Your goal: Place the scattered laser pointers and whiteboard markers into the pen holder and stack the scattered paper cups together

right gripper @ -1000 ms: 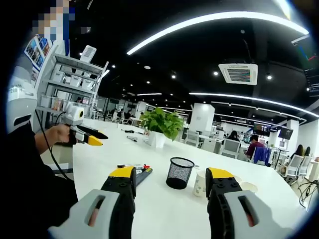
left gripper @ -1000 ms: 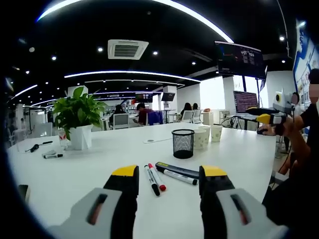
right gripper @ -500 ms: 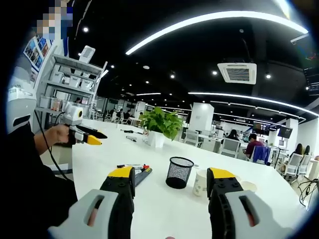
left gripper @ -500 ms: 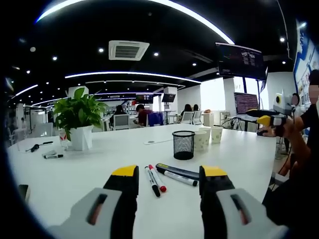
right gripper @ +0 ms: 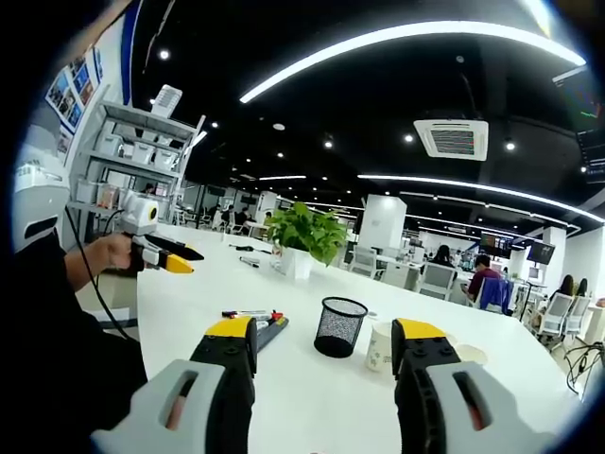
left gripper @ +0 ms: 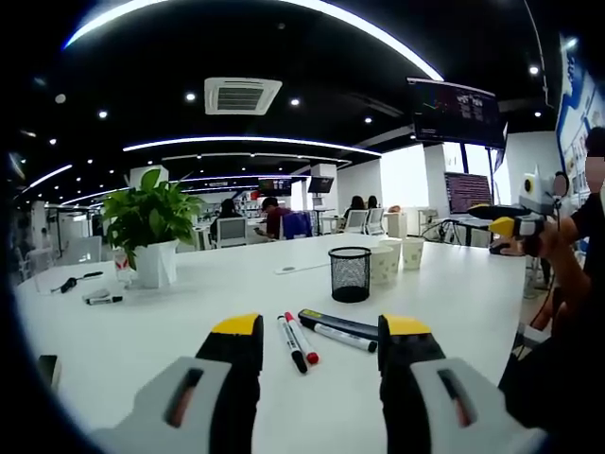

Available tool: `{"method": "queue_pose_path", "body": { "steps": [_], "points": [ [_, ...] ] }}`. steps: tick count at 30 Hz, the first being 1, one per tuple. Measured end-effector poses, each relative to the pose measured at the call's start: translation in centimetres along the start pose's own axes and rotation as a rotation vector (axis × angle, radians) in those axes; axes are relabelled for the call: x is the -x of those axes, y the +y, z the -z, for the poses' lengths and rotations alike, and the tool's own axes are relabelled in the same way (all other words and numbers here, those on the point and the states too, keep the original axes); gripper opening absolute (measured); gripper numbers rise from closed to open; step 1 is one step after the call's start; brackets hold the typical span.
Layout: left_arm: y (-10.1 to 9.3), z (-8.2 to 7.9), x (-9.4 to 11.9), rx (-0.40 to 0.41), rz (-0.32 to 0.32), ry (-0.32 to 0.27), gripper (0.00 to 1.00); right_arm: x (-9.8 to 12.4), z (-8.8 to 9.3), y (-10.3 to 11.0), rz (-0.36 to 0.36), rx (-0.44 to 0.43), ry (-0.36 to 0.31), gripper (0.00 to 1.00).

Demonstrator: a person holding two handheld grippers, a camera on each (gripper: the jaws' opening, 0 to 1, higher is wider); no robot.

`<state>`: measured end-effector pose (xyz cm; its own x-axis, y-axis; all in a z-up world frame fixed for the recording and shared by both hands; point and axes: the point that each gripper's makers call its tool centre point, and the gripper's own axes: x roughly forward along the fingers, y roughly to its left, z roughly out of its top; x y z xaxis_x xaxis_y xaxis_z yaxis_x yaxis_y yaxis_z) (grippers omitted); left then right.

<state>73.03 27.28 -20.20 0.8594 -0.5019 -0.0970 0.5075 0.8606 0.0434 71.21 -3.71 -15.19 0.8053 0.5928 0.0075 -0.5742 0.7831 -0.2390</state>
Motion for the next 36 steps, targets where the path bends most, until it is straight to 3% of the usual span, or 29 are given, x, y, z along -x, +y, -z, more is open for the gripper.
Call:
{"method": "queue_pose_path", "body": {
  "steps": [30, 36],
  "points": [
    [0.8, 1.1, -0.3, 0.0, -0.021, 0.029, 0.5, 0.0, 0.1, 0.0, 0.001, 0.01, 0.006, 0.59],
    [0.9, 0.6, -0.4, -0.008, -0.019, 0.025, 0.51, 0.0, 0.2, 0.0, 0.006, 0.008, 0.007, 0.6]
  ]
}}
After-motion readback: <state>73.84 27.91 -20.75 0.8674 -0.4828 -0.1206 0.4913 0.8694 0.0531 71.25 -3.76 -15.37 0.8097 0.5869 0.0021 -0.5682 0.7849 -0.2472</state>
